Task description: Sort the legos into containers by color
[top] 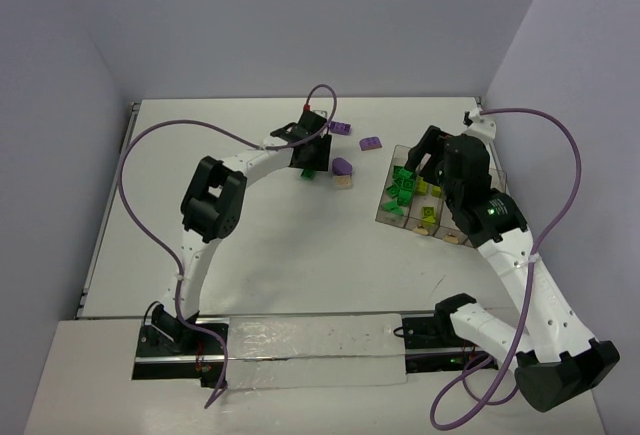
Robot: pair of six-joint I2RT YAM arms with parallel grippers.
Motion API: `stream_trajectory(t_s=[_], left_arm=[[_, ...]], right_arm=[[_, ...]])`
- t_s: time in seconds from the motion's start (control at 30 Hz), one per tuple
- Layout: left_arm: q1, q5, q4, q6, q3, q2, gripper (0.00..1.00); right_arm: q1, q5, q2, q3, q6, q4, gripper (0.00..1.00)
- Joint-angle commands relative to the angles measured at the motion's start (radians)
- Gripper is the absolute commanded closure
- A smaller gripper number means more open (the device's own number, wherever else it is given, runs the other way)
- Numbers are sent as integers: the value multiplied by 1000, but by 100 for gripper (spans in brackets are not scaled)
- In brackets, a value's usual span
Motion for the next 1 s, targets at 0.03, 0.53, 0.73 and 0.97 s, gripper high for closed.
stream_trajectory(t_s=[0.03,0.53,0.73,0.97], left_arm=[[-18,7,-13,-39,-25,-42,36],[-19,-62,-57,-58,37,-175,100],[-36,110,15,-119,34,-305,100],[-135,291,91,-225,103,-255,100]], right_arm=[[-4,2,-4,2,0,35,19],[-4,4,-8,31,-8,21,19],[-4,15,-27,26,5,15,19],[-4,39,-62,26,4,3,19]])
